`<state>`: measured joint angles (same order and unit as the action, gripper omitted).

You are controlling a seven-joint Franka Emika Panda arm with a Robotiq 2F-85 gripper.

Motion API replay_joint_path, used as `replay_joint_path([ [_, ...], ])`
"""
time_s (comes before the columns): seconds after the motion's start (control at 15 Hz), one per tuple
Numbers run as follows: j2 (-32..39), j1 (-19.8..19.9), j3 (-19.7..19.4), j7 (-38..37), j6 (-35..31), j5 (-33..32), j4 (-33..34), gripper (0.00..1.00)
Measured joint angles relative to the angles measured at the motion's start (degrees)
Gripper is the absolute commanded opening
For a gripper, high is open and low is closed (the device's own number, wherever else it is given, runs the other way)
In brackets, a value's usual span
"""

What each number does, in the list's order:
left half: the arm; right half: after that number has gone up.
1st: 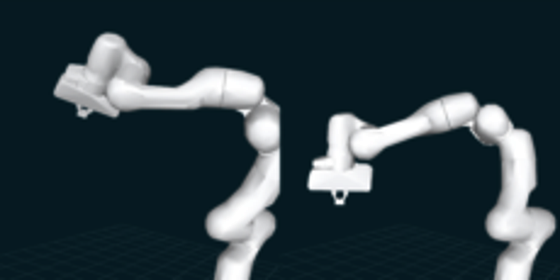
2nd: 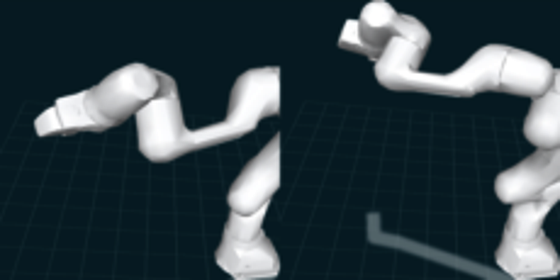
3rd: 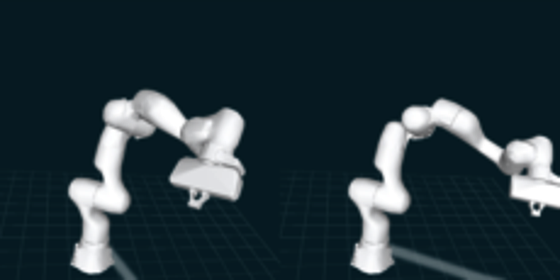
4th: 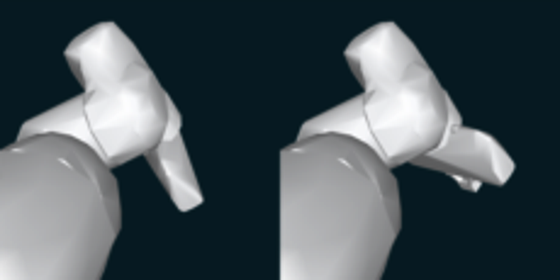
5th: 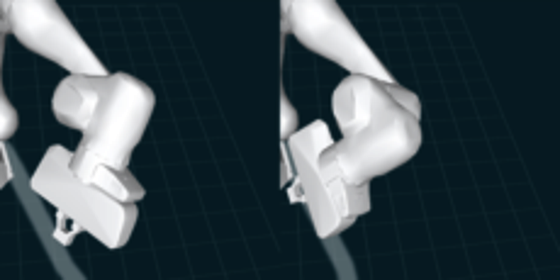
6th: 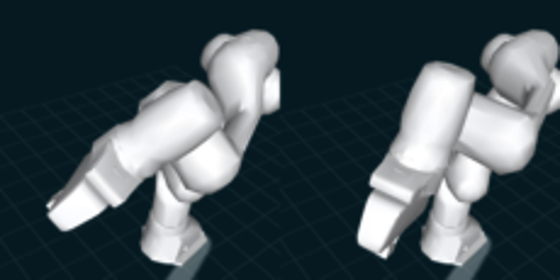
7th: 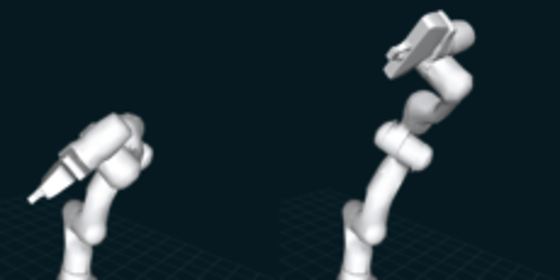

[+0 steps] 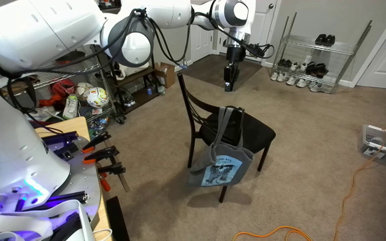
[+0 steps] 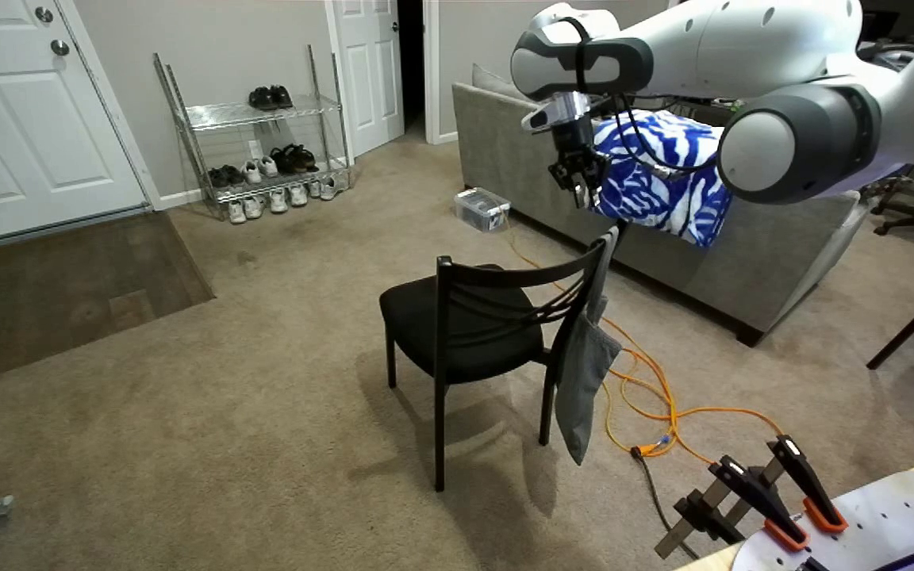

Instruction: Move the bag to the right side of the chair

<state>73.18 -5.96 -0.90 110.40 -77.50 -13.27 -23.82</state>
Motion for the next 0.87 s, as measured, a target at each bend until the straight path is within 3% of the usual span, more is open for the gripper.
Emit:
replay_joint_path([
  [0.33, 0.1, 0.0, 0.0, 0.0, 0.0, 0.0, 0.0, 0.98],
  [0.4, 0.1, 0.0, 0.0, 0.0, 0.0, 0.0, 0.0, 0.99],
  [0.47, 0.1, 0.0, 0.0, 0.0, 0.1, 0.0, 0.0, 0.86],
  [0.6, 0.1, -0.1, -0.2, 0.0, 1.3, 0.0, 0.0, 0.99],
  [0.87, 0.1, -0.1, -0.2, 0.0, 1.6, 0.0, -0.1, 1.00],
])
